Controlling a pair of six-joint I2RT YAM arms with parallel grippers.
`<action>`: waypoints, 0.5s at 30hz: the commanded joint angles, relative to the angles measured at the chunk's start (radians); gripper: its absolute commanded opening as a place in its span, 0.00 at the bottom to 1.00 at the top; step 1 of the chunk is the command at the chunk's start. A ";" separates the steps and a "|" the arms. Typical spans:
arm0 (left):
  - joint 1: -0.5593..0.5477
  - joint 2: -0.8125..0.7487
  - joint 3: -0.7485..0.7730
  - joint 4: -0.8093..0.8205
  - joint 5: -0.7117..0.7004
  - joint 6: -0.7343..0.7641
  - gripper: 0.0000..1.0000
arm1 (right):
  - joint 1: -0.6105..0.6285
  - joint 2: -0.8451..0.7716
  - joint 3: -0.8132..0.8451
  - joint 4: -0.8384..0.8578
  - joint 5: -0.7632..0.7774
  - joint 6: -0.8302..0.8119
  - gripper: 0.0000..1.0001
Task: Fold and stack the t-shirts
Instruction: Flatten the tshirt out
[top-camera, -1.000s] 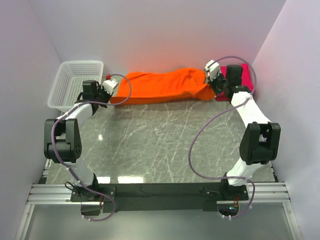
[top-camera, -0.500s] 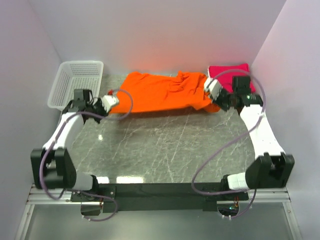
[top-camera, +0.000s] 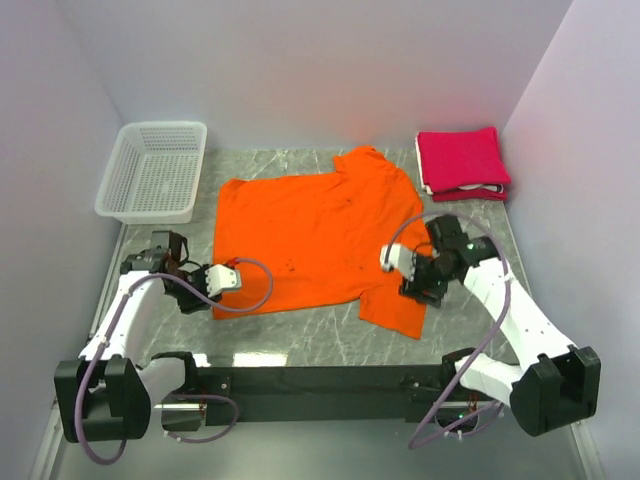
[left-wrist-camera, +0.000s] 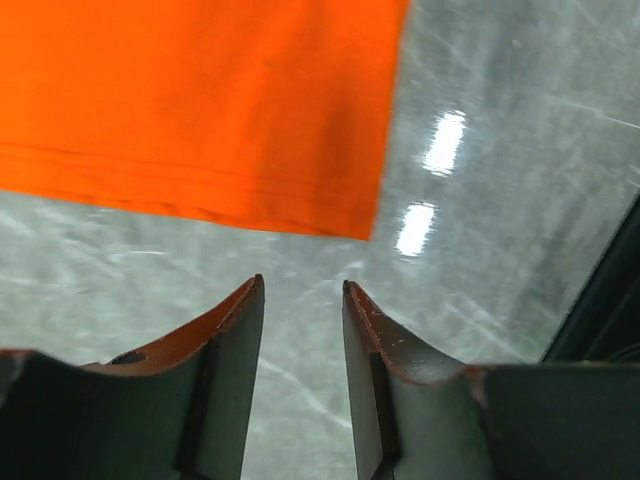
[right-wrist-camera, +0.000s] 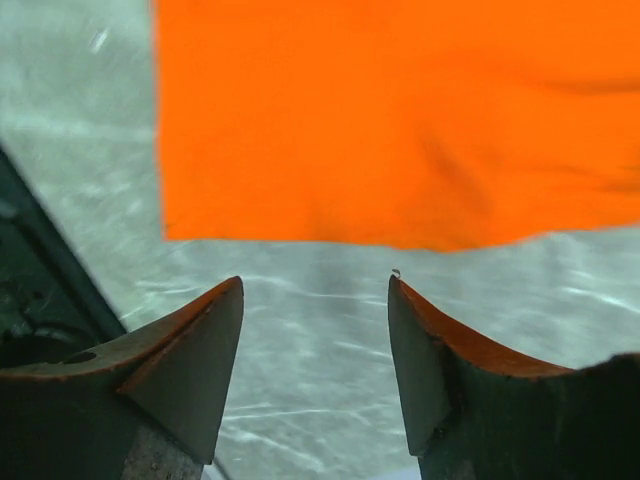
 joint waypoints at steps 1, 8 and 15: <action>0.005 0.048 0.094 0.025 0.032 -0.013 0.43 | -0.049 0.098 0.208 -0.004 -0.055 0.071 0.66; 0.007 0.356 0.313 0.269 0.120 -0.489 0.40 | -0.067 0.485 0.452 0.163 -0.028 0.370 0.47; 0.003 0.580 0.454 0.399 0.058 -0.696 0.37 | -0.093 0.791 0.627 0.244 0.068 0.560 0.26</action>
